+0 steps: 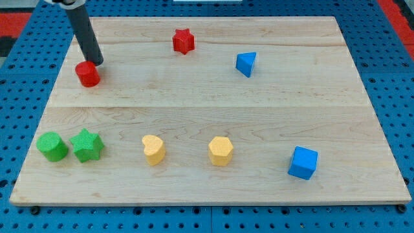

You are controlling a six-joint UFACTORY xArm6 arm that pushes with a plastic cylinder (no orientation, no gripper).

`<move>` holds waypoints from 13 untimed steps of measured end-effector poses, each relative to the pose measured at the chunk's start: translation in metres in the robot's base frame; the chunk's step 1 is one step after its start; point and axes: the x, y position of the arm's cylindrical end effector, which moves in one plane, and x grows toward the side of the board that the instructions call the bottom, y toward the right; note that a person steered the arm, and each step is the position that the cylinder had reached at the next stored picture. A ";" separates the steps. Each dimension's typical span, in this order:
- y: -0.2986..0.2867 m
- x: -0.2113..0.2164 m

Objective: Move the red circle right to the green star

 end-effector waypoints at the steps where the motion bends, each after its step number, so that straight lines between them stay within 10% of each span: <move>1: -0.005 0.027; 13: 0.045 0.135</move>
